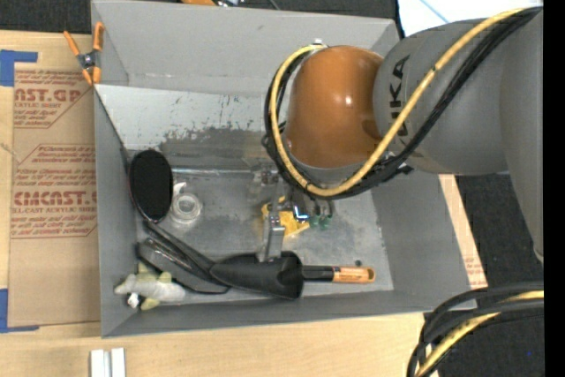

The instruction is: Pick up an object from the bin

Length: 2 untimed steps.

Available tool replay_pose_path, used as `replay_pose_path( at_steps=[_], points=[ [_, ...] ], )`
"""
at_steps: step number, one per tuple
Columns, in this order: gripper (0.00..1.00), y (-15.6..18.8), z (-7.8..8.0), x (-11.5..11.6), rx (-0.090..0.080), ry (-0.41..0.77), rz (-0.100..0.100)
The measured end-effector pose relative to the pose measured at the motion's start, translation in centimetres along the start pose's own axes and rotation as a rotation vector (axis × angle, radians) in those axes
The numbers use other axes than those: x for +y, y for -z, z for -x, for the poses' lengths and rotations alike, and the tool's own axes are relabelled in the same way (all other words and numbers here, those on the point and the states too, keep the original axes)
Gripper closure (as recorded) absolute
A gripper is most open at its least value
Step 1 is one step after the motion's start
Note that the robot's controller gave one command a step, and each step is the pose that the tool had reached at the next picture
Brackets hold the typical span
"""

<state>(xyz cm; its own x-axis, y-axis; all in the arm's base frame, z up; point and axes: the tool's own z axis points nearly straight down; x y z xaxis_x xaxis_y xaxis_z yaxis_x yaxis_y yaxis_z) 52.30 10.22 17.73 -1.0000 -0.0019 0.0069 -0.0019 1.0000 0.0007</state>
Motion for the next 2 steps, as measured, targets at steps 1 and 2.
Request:
replay_pose_path(
  at_steps=[1,2],
  points=[
    [0.00,0.3,0.2,0.0,-0.009,-0.001,0.001],
    [0.00,-10.8,-3.1,9.6,-0.006,-0.007,0.004]
  ],
)
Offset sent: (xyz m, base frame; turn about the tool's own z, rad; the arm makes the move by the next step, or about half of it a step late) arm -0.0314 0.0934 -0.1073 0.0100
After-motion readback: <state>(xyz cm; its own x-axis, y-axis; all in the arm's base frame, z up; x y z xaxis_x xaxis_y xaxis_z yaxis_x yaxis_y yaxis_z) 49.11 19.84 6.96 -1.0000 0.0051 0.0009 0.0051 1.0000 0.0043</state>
